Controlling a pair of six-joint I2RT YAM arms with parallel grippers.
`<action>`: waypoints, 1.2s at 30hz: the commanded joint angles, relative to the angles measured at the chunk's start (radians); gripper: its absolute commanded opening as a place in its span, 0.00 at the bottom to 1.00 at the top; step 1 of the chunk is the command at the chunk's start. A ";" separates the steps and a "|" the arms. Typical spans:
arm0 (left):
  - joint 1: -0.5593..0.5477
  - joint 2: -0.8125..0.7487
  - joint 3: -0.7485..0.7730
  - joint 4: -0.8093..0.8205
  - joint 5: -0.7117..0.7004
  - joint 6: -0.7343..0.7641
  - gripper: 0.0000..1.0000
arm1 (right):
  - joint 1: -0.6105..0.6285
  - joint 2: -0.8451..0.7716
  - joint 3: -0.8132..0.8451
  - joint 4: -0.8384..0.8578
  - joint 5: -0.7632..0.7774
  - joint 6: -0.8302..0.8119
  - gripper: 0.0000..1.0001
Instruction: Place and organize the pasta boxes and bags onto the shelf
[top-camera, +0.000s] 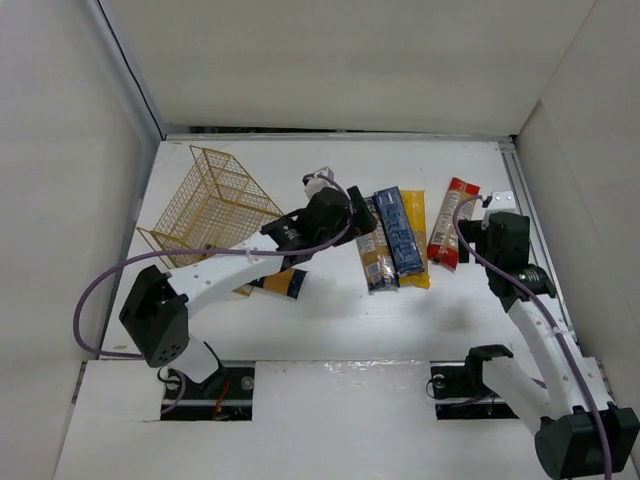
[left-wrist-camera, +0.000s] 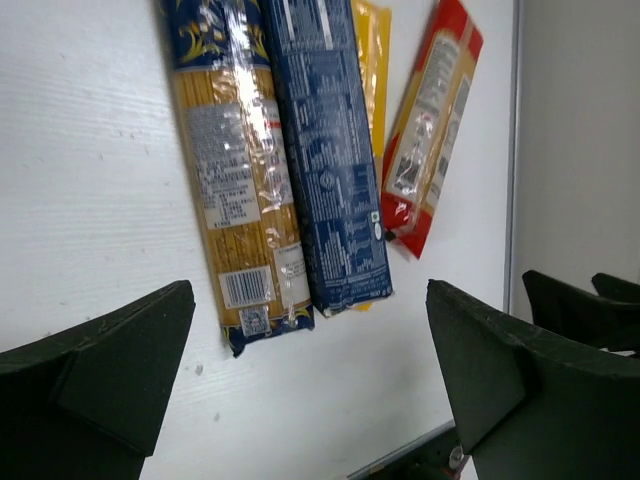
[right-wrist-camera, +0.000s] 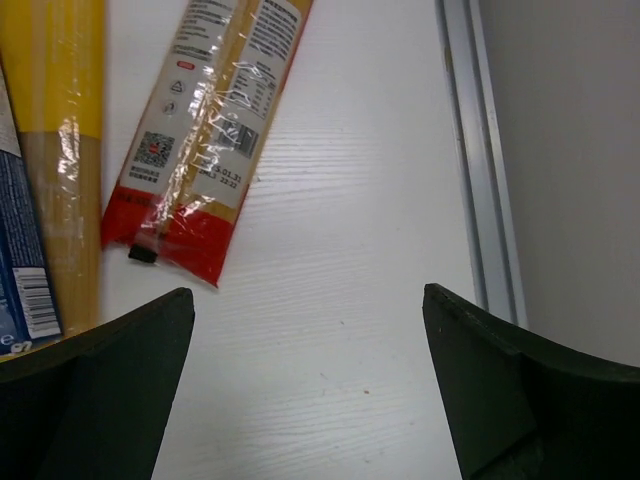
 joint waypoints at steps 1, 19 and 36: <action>0.003 -0.106 0.028 0.018 -0.079 0.070 1.00 | 0.002 0.020 0.015 0.101 -0.021 0.047 1.00; -0.036 0.353 0.241 -0.160 -0.019 -0.001 1.00 | -0.007 -0.039 -0.005 0.103 -0.022 0.079 1.00; -0.093 0.589 0.414 -0.365 -0.108 -0.113 1.00 | -0.007 -0.039 -0.033 0.121 -0.053 0.079 1.00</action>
